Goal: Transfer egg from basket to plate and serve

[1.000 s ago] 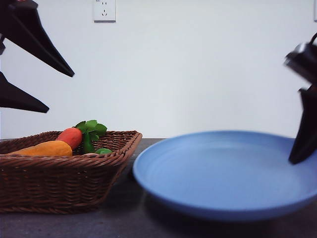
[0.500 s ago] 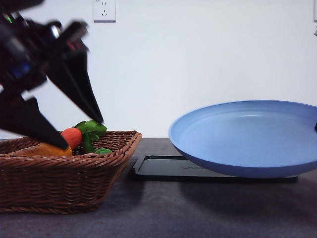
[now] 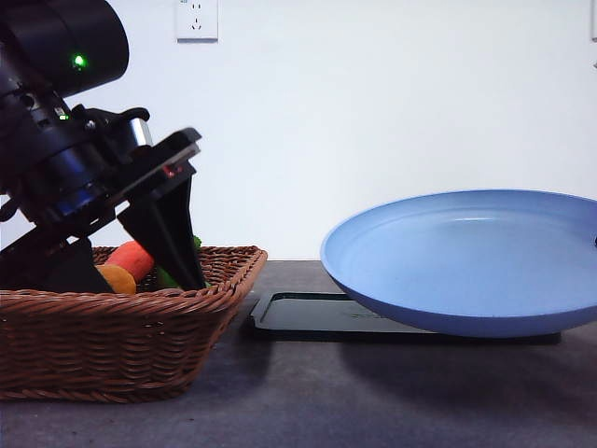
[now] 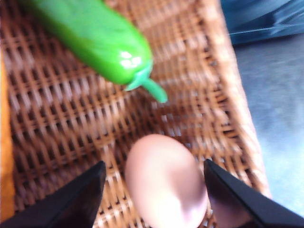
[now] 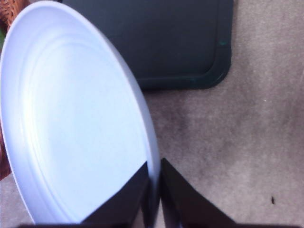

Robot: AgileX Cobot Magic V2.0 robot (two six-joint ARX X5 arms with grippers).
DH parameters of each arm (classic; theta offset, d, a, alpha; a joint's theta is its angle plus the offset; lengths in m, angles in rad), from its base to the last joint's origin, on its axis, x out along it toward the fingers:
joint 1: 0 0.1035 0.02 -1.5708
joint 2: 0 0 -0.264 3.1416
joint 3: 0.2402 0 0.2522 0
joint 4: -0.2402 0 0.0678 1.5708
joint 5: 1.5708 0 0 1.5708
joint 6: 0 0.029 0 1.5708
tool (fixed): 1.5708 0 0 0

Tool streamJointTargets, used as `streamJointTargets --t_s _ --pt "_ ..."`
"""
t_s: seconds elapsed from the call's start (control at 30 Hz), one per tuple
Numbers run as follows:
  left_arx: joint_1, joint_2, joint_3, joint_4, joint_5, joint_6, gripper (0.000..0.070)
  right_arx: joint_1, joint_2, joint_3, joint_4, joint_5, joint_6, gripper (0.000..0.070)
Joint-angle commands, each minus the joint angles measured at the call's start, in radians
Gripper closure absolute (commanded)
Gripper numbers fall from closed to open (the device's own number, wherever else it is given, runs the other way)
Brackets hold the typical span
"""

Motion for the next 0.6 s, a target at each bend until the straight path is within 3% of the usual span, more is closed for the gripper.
streamJointTargets --t_s 0.0,0.43,0.57 --pt "-0.01 0.02 0.018 0.006 -0.008 0.025 0.0278 -0.001 0.004 0.015 0.015 -0.006 -0.008 0.07" --pt "-0.011 0.026 0.018 0.003 -0.008 0.073 0.046 -0.001 0.004 0.015 0.021 -0.006 -0.007 0.07" --pt "-0.011 0.026 0.019 0.003 -0.008 0.077 0.0482 -0.001 0.004 0.015 0.021 -0.007 -0.007 0.07"
